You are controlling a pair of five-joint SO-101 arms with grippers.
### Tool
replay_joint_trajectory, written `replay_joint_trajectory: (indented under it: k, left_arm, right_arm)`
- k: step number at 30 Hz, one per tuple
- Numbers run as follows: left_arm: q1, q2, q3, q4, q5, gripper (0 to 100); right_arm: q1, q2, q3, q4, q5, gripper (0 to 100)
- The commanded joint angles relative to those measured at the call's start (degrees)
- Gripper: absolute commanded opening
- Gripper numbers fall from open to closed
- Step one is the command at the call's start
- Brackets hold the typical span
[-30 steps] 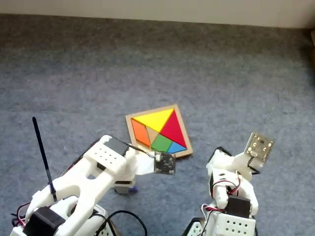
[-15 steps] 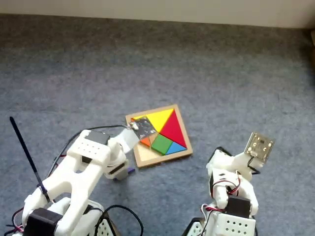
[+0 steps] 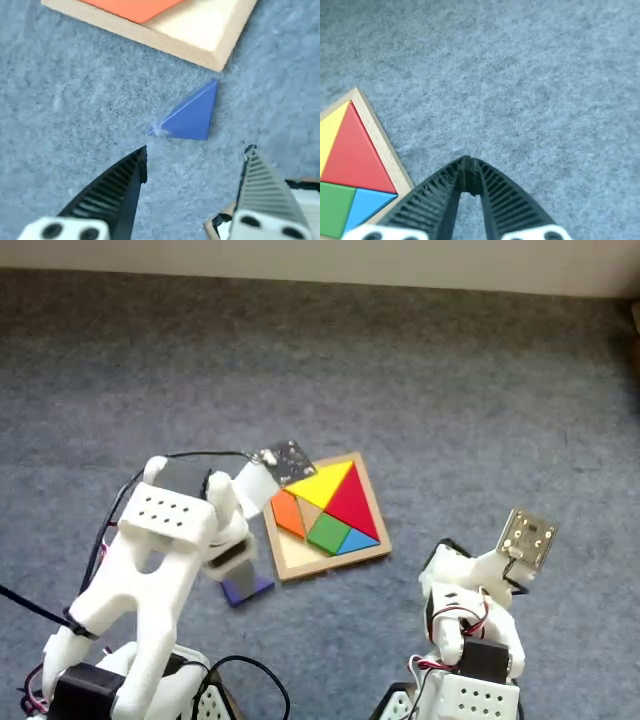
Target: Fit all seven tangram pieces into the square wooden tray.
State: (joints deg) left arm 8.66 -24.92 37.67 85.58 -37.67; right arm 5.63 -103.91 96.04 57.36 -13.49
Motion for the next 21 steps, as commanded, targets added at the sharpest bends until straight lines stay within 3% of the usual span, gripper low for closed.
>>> replay_joint_trajectory:
  k: [1, 5, 12, 21]
  left_arm:
    - [-1.19, -0.66, -0.31, 0.88, -13.89, 30]
    - [-1.27, -0.66, 7.60, -6.68, -23.82, 30]
    - [-0.31, -0.57, 19.74, -24.70, -24.35, 30]
    - [0.84, -0.48, 20.88, -26.81, -24.44, 30]
  right_arm:
    - [0.75, -0.66, 5.67, -1.80, 0.35, 0.5]
    - [0.75, -0.66, 5.67, -1.80, 0.44, 0.5]
    - [0.75, -0.66, 5.67, -1.80, 0.53, 0.5]
    - [0.75, -0.66, 5.67, -1.80, 0.53, 0.5]
